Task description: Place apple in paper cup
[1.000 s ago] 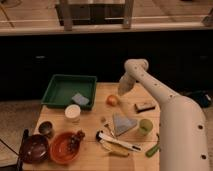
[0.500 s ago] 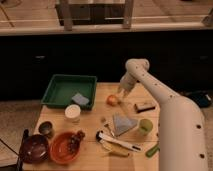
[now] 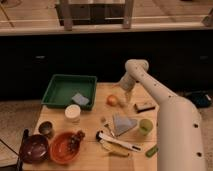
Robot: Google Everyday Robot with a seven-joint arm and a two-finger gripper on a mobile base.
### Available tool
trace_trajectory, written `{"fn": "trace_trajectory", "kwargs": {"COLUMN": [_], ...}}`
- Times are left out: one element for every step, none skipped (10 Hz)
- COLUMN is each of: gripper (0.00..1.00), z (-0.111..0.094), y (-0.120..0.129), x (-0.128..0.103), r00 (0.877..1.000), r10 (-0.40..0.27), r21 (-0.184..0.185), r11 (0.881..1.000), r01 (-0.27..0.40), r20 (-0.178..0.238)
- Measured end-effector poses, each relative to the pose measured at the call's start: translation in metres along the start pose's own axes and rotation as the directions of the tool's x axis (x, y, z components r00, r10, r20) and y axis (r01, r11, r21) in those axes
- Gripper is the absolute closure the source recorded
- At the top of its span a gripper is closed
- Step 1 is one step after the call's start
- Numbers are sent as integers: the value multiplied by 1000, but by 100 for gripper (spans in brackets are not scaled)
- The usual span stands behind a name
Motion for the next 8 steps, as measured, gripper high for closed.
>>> {"fn": "trace_trajectory", "kwargs": {"gripper": [20, 20, 20, 20, 20, 22, 27, 38], "z": [3, 7, 11, 12, 16, 18, 19, 20], "y": [-1, -3, -5, -5, -5, -5, -5, -3], "x": [-5, -15, -22, -26, -33, -37, -39, -42], "r00": [1000, 998, 996, 995, 992, 990, 988, 987], "r10": [-17, -49, -71, -86, -110, -123, -131, -141], "r21": [-3, -7, -11, -14, -22, -25, -26, -29], "r11": [1000, 999, 997, 996, 993, 992, 991, 989], "r01": [17, 49, 72, 87, 112, 125, 134, 144], "r20": [13, 34, 48, 55, 68, 74, 78, 82]}}
